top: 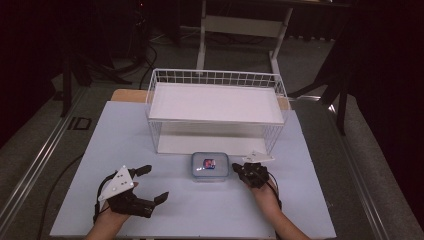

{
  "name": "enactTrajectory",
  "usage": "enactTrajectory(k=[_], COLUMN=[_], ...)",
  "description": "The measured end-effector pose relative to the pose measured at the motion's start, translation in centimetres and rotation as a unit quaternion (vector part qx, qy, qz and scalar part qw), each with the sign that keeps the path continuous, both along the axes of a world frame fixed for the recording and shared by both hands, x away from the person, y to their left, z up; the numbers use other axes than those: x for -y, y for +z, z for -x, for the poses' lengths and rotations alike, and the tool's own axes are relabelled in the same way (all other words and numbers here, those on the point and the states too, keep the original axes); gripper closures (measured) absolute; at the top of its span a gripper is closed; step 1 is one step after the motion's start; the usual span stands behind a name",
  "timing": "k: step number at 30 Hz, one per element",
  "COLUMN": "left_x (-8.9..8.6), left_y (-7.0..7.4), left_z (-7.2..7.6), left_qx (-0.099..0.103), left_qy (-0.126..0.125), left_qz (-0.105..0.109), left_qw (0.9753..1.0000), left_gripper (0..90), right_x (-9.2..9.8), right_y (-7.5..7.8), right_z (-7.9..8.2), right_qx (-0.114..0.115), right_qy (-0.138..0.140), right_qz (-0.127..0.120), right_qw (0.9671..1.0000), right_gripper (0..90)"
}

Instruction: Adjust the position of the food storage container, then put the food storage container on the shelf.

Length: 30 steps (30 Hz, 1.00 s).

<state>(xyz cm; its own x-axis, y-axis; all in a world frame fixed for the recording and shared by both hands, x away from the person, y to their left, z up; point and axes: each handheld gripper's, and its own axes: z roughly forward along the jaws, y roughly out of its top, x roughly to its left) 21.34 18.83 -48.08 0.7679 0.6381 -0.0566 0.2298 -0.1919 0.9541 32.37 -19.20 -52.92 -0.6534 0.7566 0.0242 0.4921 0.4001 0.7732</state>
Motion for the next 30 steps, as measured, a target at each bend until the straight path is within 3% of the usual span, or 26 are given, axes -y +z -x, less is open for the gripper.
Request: enactTrajectory(k=[3,6,10,13,15,18,19,22,23,26,28,30], left_x=[0.0,0.0,0.1,0.3,0.4,0.6,0.6,0.9,1.1,1.5,1.8,2.4], left_y=[0.0,-0.1,-0.2,-0.3,-0.4,-0.4,-0.4,-0.5,-0.5,0.1,0.7,1.5], left_z=[0.0,-0.1,-0.1,-0.2,-0.3,-0.4,-0.4,-0.6,-0.7,-1.0,-1.4,-1.9], left_qx=[-0.001,-0.003,-0.005,-0.008,-0.012,-0.015,-0.015,-0.024,-0.027,-0.032,-0.035,-0.036], left_qy=[0.001,0.003,0.005,0.005,0.004,0.002,0.002,0.0,0.002,0.008,0.011,0.011], left_qz=[-0.001,-0.002,-0.004,-0.005,-0.009,-0.002,-0.002,0.004,0.005,-0.001,0.004,-0.014], left_qw=[1.0,1.0,1.0,0.9999,0.9999,0.9999,0.9999,0.9997,0.9996,0.9995,0.9993,0.9992], left_gripper=[2.8,2.8,2.8,2.8,2.8,2.8,2.8,2.8,2.8,2.8,2.8,2.8], right_x=[1.1,2.3,3.5,3.8,4.2,4.7,4.7,5.1,5.2,5.3,5.2,4.9], right_y=[0.5,1.0,1.8,2.2,2.9,3.6,3.6,4.3,4.5,5.1,5.6,6.0], right_z=[0.5,1.3,2.4,3.2,4.1,4.6,4.6,5.0,5.1,5.4,5.5,5.4], right_qx=[-0.007,0.011,0.011,0.021,0.033,0.031,0.031,0.024,0.024,0.026,0.034,0.038], right_qy=[-0.004,-0.008,-0.001,0.008,0.022,0.029,0.029,0.05,0.056,0.066,0.065,0.065], right_qz=[-0.011,0.0,-0.013,-0.011,-0.017,-0.037,-0.037,-0.067,-0.068,-0.083,-0.079,-0.071], right_qw=[0.9999,0.9999,0.9998,0.9997,0.9991,0.9984,0.9984,0.9962,0.9959,0.994,0.9941,0.9947], right_gripper=[83.3,77.4,68.7,69.0,56.9,45.7,45.7,24.1,21.0,16.0,16.0,17.7])
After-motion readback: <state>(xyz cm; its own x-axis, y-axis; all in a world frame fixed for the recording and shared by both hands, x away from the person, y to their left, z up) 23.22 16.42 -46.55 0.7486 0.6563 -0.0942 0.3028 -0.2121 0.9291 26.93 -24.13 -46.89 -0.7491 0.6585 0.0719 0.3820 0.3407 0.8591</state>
